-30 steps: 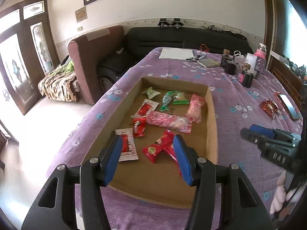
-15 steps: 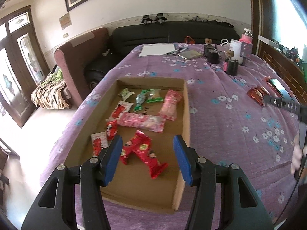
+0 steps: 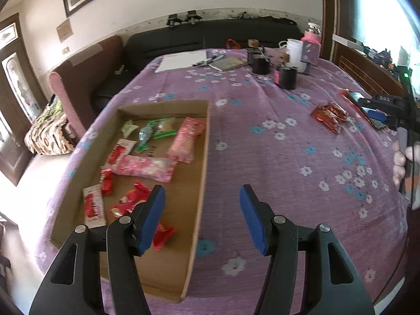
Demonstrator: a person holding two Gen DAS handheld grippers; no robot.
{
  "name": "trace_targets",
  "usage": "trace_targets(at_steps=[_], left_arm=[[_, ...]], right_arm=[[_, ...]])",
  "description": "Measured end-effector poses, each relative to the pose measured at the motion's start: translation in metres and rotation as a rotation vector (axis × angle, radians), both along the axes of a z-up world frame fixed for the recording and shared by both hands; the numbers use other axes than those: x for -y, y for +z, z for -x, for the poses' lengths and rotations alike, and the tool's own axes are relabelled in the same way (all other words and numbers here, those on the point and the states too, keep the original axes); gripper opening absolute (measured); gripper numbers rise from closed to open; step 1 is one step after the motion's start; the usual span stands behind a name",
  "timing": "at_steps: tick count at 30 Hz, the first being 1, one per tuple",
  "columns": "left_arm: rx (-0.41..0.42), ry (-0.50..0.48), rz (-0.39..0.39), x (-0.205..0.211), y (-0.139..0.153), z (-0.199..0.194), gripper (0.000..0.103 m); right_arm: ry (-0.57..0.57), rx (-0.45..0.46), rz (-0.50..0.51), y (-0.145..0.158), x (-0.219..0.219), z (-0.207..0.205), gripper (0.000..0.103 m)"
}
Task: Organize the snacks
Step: 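Move both open grippers back toward the last red packets on the table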
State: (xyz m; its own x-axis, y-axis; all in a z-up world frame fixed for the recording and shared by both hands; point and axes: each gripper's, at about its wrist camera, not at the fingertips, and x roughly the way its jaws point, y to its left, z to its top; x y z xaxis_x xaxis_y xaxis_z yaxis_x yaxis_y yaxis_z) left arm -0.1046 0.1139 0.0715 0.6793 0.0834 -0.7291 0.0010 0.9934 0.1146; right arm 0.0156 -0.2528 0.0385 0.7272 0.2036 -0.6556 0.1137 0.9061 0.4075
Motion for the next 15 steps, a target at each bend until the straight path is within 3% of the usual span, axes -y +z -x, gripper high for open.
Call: trace_targets(at_steps=[6, 13, 15], left_arm=[[-0.022, -0.070, 0.043, 0.020, -0.004, -0.008, 0.058], [-0.056, -0.138, 0.116, 0.037, -0.012, -0.012, 0.058], [-0.073, -0.142, 0.147, 0.036, -0.016, -0.013, 0.058]], right_arm=[[0.001, -0.066, -0.037, -0.023, -0.002, -0.030, 0.054], [0.084, -0.057, 0.075, -0.033, -0.033, -0.062, 0.054], [0.133, -0.075, 0.110, -0.039, -0.046, -0.062, 0.047]])
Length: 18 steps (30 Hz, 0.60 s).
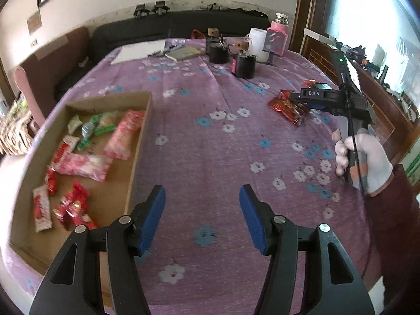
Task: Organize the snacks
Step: 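Move both open grippers back toward the last red packets on the table, then grasp a red printed packet with the right gripper while the left gripper grasps another red packet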
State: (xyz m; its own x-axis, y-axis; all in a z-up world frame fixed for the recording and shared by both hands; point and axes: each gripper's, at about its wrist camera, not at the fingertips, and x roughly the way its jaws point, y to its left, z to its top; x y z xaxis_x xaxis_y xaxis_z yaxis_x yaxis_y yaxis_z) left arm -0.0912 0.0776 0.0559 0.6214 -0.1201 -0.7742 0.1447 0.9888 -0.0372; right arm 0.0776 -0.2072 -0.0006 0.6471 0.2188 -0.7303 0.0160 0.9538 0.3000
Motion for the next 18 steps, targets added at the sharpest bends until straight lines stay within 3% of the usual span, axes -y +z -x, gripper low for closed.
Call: trace_targets(at_steps=[3, 9, 12, 14, 15, 16, 18], left_arm=[[-0.015, 0.011, 0.026, -0.003, -0.003, -0.002, 0.058], [-0.042, 0.009, 0.085, -0.009, -0.004, -0.005, 0.058], [-0.047, 0.002, 0.089, -0.008, -0.006, -0.006, 0.058], [-0.054, -0.003, 0.105, -0.007, -0.008, -0.007, 0.058], [-0.059, -0.006, 0.115, -0.007, -0.009, -0.008, 0.058], [-0.066, -0.009, 0.127, -0.006, -0.011, -0.009, 0.058], [-0.079, -0.012, 0.142, -0.005, -0.014, -0.011, 0.058]], right_arm=[[0.085, 0.003, -0.007, 0.005, -0.018, 0.012, 0.037], [0.234, -0.087, -0.117, 0.001, -0.049, 0.041, 0.037], [0.254, -0.125, -0.154, -0.001, -0.046, 0.049, 0.038], [0.209, -0.103, -0.139, 0.000, -0.039, 0.052, 0.043], [0.180, -0.091, -0.150, -0.001, -0.032, 0.052, 0.050], [0.169, -0.088, -0.174, -0.001, -0.025, 0.047, 0.056], [0.144, -0.080, -0.253, -0.002, -0.013, 0.046, 0.057]])
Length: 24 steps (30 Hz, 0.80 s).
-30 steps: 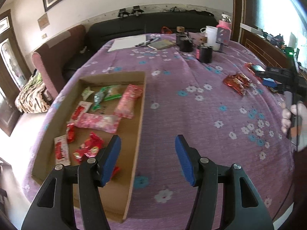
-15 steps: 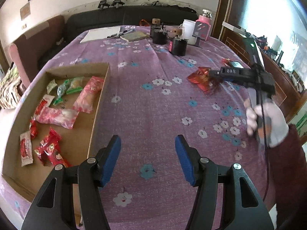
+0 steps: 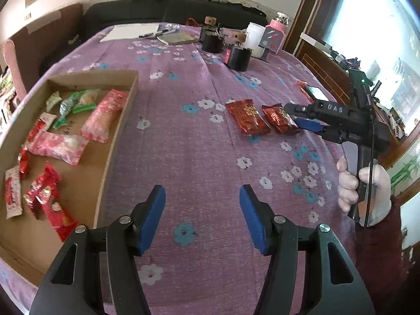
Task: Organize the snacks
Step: 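Grasp a red printed packet with the right gripper while the left gripper grasps another red packet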
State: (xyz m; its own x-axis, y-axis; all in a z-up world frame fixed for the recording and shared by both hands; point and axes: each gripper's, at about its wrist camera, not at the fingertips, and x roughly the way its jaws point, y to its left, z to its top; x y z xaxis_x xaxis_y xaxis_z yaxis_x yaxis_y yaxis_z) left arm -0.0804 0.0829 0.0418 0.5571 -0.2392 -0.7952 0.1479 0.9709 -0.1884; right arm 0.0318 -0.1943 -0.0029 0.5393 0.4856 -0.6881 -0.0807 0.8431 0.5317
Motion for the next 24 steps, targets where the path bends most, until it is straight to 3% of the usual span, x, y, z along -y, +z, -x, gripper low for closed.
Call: trace_targets(at_steps=[3, 7, 13, 14, 16, 17, 24], left_arm=[[-0.026, -0.004, 0.027, 0.002, -0.005, -0.005, 0.058], [-0.050, 0.000, 0.062, 0.004, -0.008, -0.013, 0.057], [-0.057, 0.004, 0.053, 0.017, -0.009, -0.032, 0.057], [-0.057, 0.004, 0.048, 0.020, -0.009, -0.036, 0.057], [-0.062, 0.002, 0.036, 0.028, -0.011, -0.044, 0.057], [-0.064, 0.000, 0.030, 0.032, -0.012, -0.048, 0.057], [-0.033, -0.054, -0.018, 0.070, -0.013, -0.078, 0.057]], right_arm=[[-0.018, 0.001, -0.053, -0.002, 0.009, -0.002, 0.058], [-0.011, 0.010, -0.048, -0.002, 0.008, -0.002, 0.058], [0.045, 0.075, 0.158, 0.003, -0.031, 0.001, 0.058], [0.052, 0.089, 0.217, 0.004, -0.039, 0.003, 0.055], [0.052, 0.097, 0.300, 0.004, -0.048, 0.005, 0.034], [0.047, 0.090, 0.325, 0.005, -0.048, 0.005, 0.034], [-0.045, 0.043, 0.281, 0.005, -0.015, 0.003, 0.035]])
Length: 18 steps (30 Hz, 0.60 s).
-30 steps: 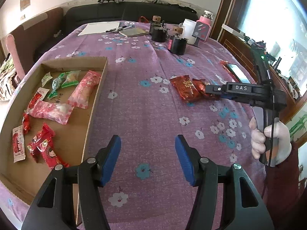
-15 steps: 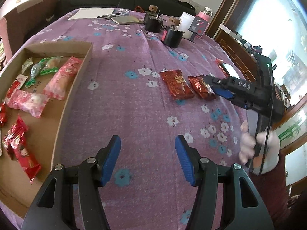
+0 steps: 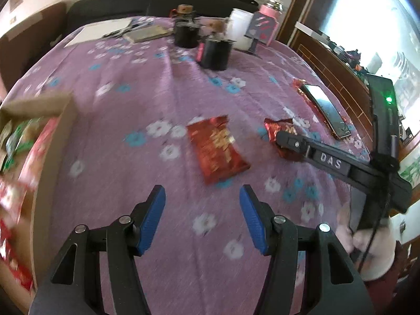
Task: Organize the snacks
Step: 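Grasp a red printed packet with the right gripper while the left gripper grasps another red packet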
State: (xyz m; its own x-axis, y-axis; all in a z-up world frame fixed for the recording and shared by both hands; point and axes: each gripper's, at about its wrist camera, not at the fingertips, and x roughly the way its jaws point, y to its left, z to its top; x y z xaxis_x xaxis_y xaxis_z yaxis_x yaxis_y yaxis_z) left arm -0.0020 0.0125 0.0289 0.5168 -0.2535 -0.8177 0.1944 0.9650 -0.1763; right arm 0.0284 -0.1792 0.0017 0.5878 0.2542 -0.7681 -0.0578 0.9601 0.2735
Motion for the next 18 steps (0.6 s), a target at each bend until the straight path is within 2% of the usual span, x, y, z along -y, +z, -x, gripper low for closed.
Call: trace_targets(at_steps=[3, 11, 18], left_arm=[[0.006, -0.011, -0.028, 0.017, -0.005, -0.017, 0.057], [0.022, 0.011, -0.135, 0.042, -0.020, -0.045, 0.059], [0.059, 0.004, -0.147, 0.049, -0.025, -0.046, 0.064]], right_arm=[[-0.007, -0.009, -0.039, -0.001, 0.008, -0.003, 0.035], [0.000, -0.011, -0.034, -0.001, 0.006, -0.002, 0.037], [-0.001, -0.014, -0.038, -0.001, 0.007, -0.003, 0.037]])
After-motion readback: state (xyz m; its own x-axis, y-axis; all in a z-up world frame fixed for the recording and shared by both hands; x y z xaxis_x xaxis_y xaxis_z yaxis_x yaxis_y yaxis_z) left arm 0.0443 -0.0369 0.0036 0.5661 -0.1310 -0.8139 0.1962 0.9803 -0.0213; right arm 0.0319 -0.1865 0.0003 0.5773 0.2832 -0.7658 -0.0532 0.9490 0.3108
